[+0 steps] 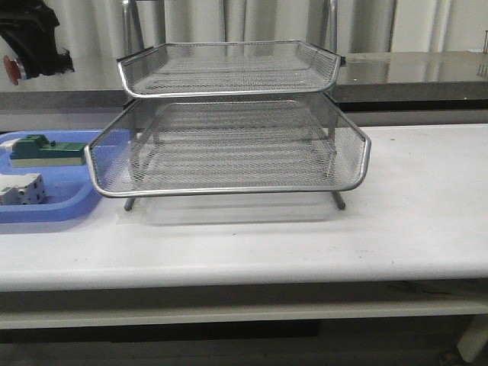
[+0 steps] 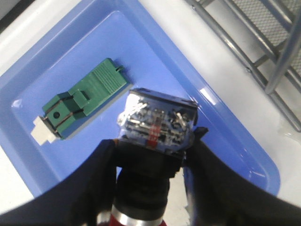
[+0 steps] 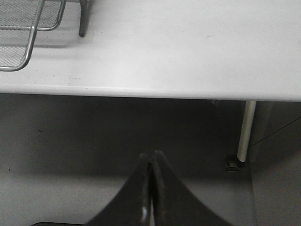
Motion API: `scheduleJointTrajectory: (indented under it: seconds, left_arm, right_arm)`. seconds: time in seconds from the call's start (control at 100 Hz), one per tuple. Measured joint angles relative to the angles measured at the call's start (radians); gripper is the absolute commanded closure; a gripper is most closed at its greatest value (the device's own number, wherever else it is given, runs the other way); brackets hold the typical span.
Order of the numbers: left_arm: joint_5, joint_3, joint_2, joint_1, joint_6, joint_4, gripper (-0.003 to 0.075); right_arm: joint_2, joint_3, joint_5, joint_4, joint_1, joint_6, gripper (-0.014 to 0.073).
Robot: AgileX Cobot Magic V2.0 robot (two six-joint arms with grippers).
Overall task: Place button on rack with both arms
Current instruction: 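Grasp the red button with the left gripper and lift it, then carry the button over the pulled-out tier and lower it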
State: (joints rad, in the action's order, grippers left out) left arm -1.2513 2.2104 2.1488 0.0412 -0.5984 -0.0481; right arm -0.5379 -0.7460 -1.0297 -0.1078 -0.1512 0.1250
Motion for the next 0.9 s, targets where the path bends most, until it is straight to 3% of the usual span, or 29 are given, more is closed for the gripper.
scheduleJointTrajectory:
  seconds: [0.47, 0.67, 0.9]
  left_arm:
    - [0.0, -0.453, -0.384, 0.041, 0.031, -0.045, 0.0716]
    - [0.0, -0.568, -0.5, 0.138, 0.031, -0.053, 0.0716]
    - [-0.002, -0.588, -0.527, 0.284, 0.031, -0.063, 0.0716]
  right_arm:
    - [0.0, 0.0, 0.0, 0.0, 0.0, 0.0, 0.0662]
    - [0.0, 0.0, 0.0, 0.0, 0.0, 0.0, 0.0662]
    - [0.0, 0.0, 0.0, 0.0, 0.0, 0.0, 0.0662]
